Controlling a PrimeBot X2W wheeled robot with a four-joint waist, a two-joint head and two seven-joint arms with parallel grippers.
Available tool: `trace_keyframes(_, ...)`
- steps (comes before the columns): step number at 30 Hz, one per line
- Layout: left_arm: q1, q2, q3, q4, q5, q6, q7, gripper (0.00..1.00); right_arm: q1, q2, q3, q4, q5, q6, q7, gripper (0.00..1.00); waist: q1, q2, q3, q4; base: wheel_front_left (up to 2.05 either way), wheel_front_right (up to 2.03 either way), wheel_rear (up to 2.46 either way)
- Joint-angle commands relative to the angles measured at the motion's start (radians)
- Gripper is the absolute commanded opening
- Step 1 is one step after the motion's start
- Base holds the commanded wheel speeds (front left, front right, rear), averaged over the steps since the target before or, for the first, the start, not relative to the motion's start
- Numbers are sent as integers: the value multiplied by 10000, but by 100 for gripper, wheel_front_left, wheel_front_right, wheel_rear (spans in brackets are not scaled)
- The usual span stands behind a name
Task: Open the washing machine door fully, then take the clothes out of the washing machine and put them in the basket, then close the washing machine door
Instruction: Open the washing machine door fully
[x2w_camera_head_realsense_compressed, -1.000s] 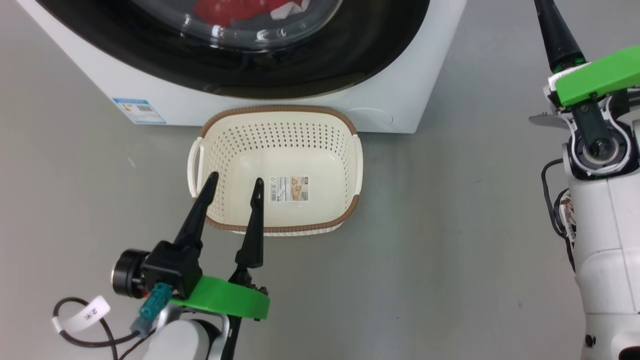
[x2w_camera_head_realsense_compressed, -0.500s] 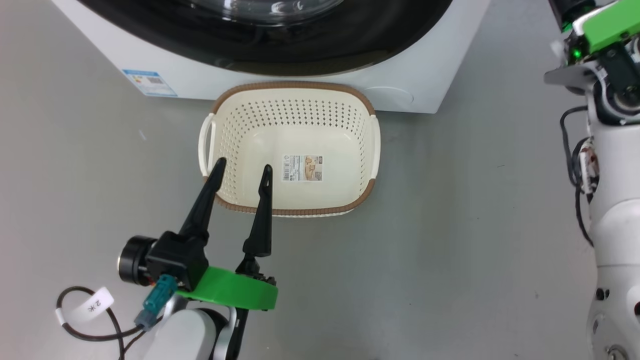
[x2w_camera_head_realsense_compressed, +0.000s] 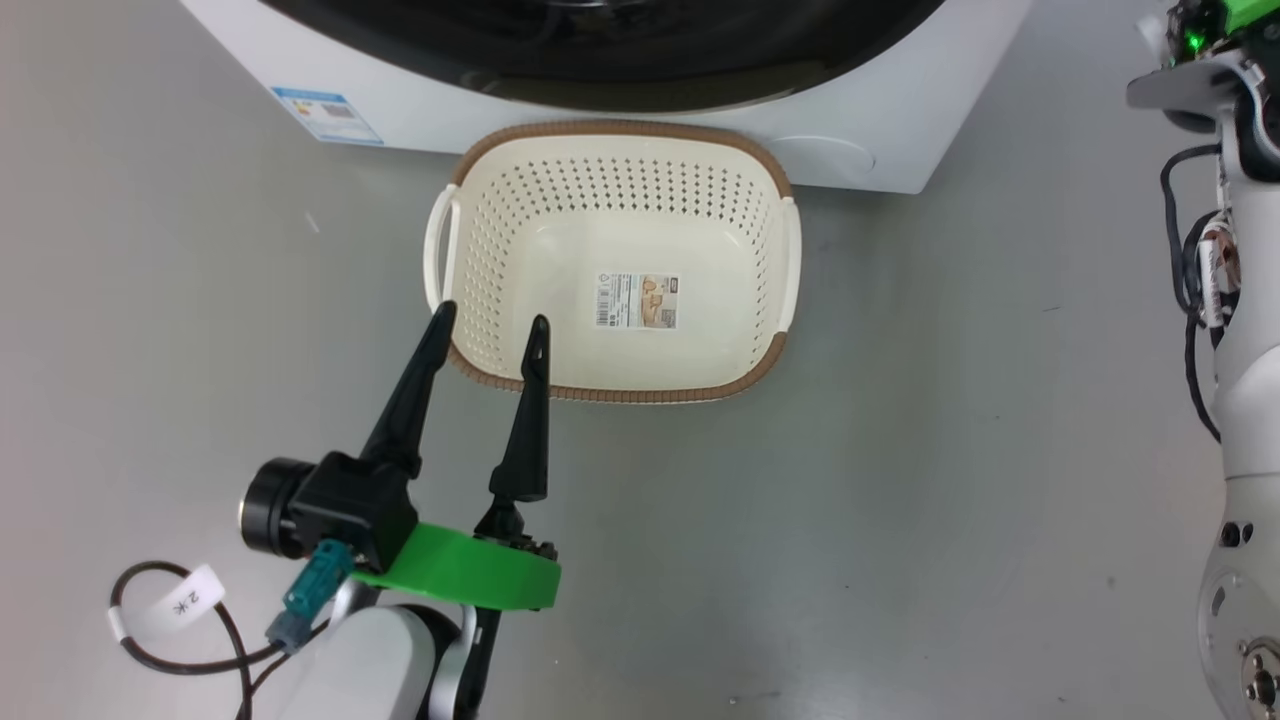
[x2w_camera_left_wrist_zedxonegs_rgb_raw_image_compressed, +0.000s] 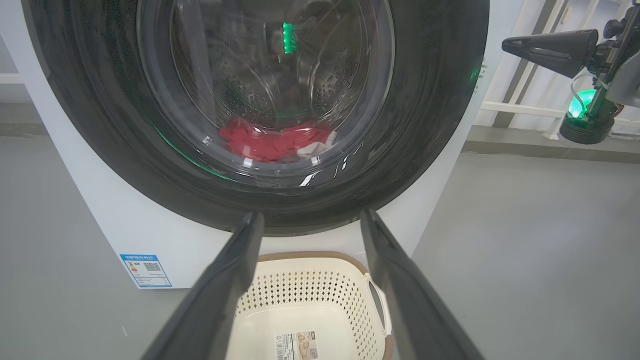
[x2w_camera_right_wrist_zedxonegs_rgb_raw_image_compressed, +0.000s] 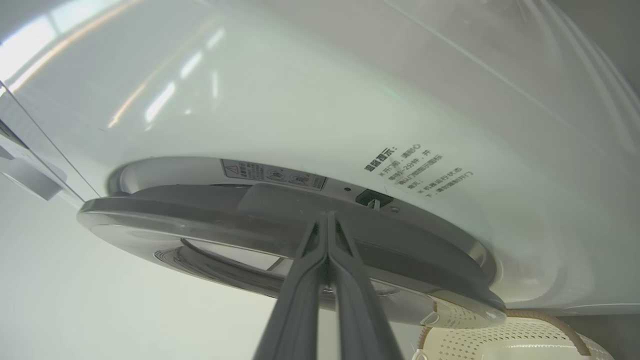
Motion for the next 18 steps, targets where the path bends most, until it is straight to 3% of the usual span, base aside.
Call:
trace_keyframes(1,-186,135,254,-242,0,-63,-91,100,-440,119,-7,-217,-93,4,54,0,0,0,130,126,0,0,0)
trace_keyframes(18,-297,-14,215,-127,-51,-132,-125,100,-1270,-7,-215,358,-627,4,150,0,0,0,600,613,0,0,0)
